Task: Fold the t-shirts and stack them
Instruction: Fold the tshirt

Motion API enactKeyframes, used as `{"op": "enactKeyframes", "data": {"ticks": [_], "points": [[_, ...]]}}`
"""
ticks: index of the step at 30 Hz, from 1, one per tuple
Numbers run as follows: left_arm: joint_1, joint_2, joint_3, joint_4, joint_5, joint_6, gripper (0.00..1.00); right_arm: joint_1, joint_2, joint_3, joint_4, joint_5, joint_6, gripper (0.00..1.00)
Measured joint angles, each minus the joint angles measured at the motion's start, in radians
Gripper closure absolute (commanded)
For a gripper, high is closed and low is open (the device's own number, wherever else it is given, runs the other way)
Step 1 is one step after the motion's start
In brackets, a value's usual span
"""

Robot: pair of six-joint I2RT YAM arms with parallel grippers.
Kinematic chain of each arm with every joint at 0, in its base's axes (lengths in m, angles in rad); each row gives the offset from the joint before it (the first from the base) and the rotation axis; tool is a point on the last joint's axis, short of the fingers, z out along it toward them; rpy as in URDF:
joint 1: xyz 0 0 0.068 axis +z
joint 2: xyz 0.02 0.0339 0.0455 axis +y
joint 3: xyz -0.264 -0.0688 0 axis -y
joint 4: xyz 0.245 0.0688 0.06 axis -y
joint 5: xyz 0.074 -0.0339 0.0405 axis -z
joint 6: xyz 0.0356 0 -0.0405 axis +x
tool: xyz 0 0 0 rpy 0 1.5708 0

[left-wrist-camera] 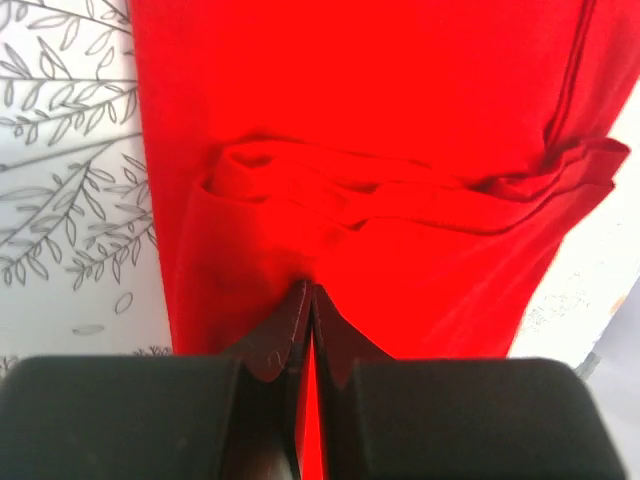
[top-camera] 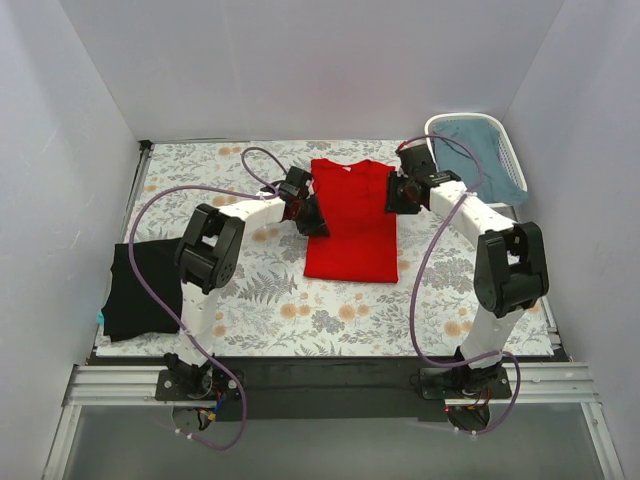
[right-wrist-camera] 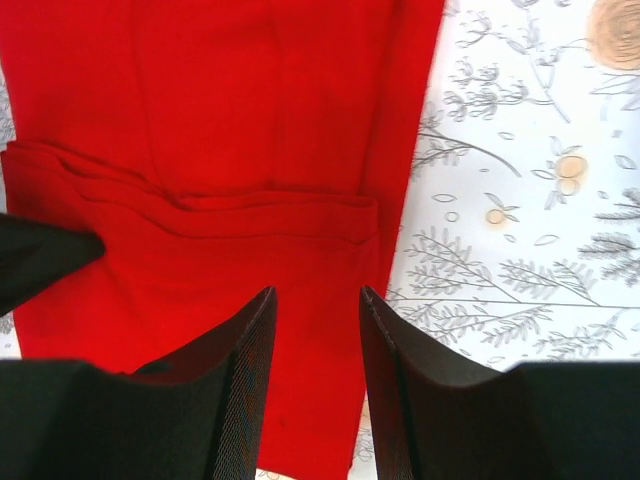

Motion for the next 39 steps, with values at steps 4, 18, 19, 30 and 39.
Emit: {"op": "enactKeyframes", "data": {"ticks": [4,18,19,30,39], "points": [[0.028,0.011,0.007,0.0,0.002,-0.002,0.99,0.008,0.042,-0.003,0.016,-0.034,-0.007,0.55],[0.084,0.016,0.018,0.012,0.005,-0.004,0.99,-0.027,0.205,0.01,0.051,-0.079,0.003,0.55],[0.084,0.021,0.024,0.012,0.008,-0.005,0.99,-0.031,0.205,0.01,0.051,-0.084,0.004,0.54],[0.091,0.026,0.079,0.043,0.053,-0.008,0.94,-0.038,0.14,0.006,0.066,-0.088,0.002,0.48],[0.091,0.082,0.145,0.092,0.063,-0.016,0.97,-0.039,0.172,0.008,0.093,-0.083,0.0,0.48]]}}
